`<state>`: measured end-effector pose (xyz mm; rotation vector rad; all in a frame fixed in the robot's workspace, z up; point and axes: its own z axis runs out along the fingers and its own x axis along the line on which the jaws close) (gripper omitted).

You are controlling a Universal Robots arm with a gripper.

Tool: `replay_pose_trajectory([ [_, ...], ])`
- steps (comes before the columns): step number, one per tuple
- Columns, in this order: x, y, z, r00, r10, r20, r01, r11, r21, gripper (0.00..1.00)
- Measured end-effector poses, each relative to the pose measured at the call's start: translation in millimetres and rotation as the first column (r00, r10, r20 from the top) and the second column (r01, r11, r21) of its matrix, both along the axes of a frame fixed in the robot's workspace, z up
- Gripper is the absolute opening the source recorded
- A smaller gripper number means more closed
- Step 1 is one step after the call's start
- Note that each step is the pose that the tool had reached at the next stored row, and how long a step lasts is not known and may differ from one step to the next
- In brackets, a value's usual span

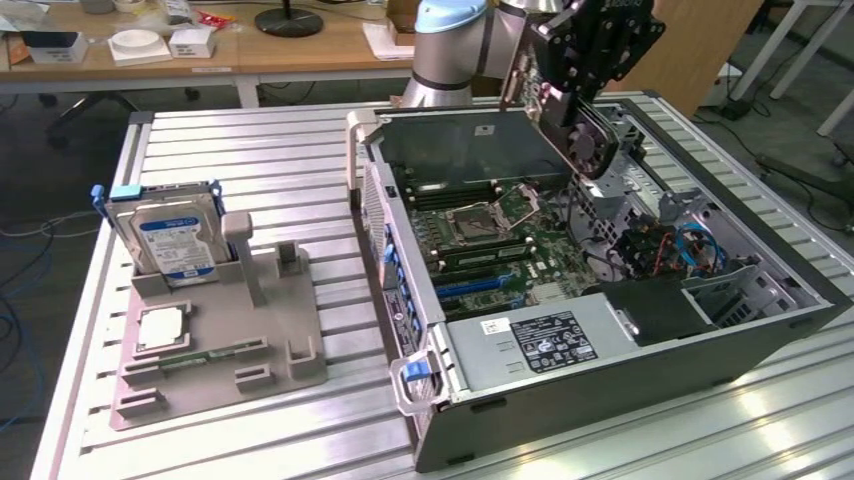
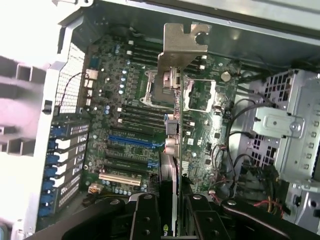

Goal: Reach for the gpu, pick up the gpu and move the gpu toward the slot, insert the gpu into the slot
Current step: 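Insert the gpu into the slot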

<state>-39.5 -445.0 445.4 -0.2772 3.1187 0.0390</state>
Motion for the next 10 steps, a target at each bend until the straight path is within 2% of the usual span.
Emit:
replay_pose_trajectory([
  [5,0.0,0.0,0.0,0.9974,0.072,0.0000,-0.072,0.9974,0.0001,0.26],
  [10,-0.1,0.0,-0.1,0.9888,0.150,0.0000,-0.150,0.9888,0.0000,0.26],
])
